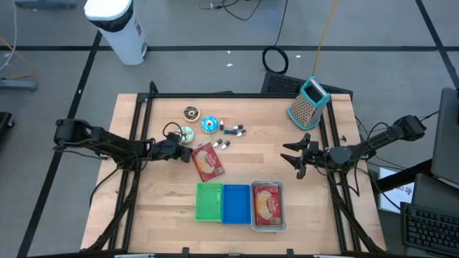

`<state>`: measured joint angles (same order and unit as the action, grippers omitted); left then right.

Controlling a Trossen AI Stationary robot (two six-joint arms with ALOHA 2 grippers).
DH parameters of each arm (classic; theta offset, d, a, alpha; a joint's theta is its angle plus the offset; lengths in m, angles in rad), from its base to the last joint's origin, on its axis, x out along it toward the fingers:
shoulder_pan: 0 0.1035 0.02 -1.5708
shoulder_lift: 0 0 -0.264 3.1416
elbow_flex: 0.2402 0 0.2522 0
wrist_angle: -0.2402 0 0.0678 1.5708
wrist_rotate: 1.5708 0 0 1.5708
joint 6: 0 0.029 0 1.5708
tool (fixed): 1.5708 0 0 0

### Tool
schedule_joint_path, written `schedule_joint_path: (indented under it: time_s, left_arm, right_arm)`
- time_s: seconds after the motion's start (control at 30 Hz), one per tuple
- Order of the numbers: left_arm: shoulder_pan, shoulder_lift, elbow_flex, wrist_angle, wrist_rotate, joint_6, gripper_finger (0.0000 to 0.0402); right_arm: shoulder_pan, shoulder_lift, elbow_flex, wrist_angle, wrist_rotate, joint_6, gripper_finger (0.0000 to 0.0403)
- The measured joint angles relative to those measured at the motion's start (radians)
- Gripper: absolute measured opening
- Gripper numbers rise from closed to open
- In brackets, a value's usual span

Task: Pick & Place Food Item
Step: Put the red popcorn bag into the white bin

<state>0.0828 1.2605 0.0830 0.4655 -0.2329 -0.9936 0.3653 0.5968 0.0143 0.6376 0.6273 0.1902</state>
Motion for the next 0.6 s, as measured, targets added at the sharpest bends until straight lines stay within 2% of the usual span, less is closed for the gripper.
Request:
schedule_joint_path:
  time_s: [0.07, 0.27, 0.43, 0.6]
  left_arm:
    - [0.001, 0.002, -0.001, 0.050, 0.001, 0.069, 0.0007]
    - [0.000, -0.019, 0.014, 0.230, 0.013, 0.267, 0.0003]
    - [0.000, -0.073, 0.077, 0.236, 0.009, 0.409, 0.0002]
    - [-0.007, -0.124, 0.171, 0.233, 0.053, 0.576, 0.0002]
  right_arm:
    - [0.000, 0.000, 0.000, 0.000, 0.000, 0.000, 0.0199]
    - [0.000, 0.000, 0.000, 0.000, 0.000, 0.008, 0.0199]
    - [0.000, 0.000, 0.000, 0.000, 0.000, 0.008, 0.0199]
    - [0.000, 0.000, 0.001, 0.001, 0.003, 0.008, 0.0199]
